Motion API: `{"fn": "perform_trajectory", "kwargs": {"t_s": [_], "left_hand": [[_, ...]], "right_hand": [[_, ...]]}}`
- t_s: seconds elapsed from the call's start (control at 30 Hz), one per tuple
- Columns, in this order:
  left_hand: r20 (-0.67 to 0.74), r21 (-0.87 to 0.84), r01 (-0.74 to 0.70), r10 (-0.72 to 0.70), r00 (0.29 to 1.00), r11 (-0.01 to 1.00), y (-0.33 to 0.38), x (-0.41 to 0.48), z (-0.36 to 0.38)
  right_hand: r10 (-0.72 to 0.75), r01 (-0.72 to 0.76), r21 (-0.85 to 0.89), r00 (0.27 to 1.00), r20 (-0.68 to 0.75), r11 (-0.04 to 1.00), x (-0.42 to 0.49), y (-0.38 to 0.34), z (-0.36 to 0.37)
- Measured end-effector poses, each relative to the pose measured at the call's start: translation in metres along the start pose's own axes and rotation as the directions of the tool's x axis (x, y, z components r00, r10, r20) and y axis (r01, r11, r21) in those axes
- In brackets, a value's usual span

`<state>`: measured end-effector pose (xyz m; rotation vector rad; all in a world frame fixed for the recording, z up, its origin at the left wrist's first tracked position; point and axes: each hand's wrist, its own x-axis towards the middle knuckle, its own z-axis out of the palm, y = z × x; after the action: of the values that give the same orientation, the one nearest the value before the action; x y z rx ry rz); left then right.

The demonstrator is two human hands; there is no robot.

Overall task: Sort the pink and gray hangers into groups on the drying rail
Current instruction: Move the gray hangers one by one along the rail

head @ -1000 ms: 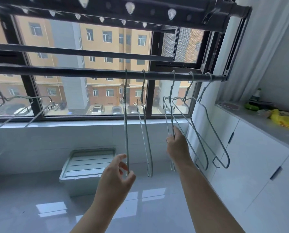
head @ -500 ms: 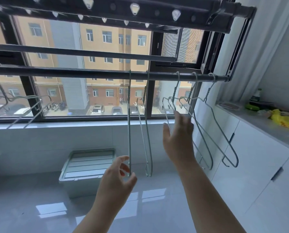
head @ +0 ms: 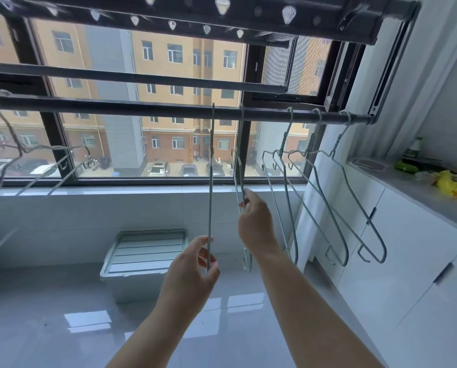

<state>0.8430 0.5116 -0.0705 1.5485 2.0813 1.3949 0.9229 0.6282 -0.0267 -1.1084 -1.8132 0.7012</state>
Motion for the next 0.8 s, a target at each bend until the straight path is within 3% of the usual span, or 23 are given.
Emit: {"fn": "perform_trajectory", "kwargs": {"t_s": [0.17,0.4,0.6,0.73,0.8], "left_hand": [[0.001,-0.01,0.006,-0.006,1.0,1.0,0.001,-0.003,0.001],[-0.141,-0.026,-0.031,0.027,0.99,0.999,0.001,-0.004,-0.003],[-0.144,-0.016,-0.027,0.024,0.989,1.0,0.003,-0.004,-0.004],[-0.136,-0.001,-0.008,0.008,0.991,1.0,0.003,-0.003,-0.004],[-0.135,0.006,0.001,0.0,0.991,1.0,0.004,-0.002,-0.003]], "right_hand": [[-0.061,0.061,0.028,0.998,-0.003,0.998,0.002,-0.001,-0.003],[0.006,-0.004,0.075,1.0,-0.021,0.997,0.006,0.0,-0.006],[-0.011,0.012,0.08,1.0,-0.016,0.997,0.005,-0.001,-0.006],[0.091,-0.102,0.136,0.992,0.084,0.985,0.004,-0.007,-0.01],[0.117,-0.124,0.036,0.981,0.153,0.992,0.004,-0.008,-0.019]]}}
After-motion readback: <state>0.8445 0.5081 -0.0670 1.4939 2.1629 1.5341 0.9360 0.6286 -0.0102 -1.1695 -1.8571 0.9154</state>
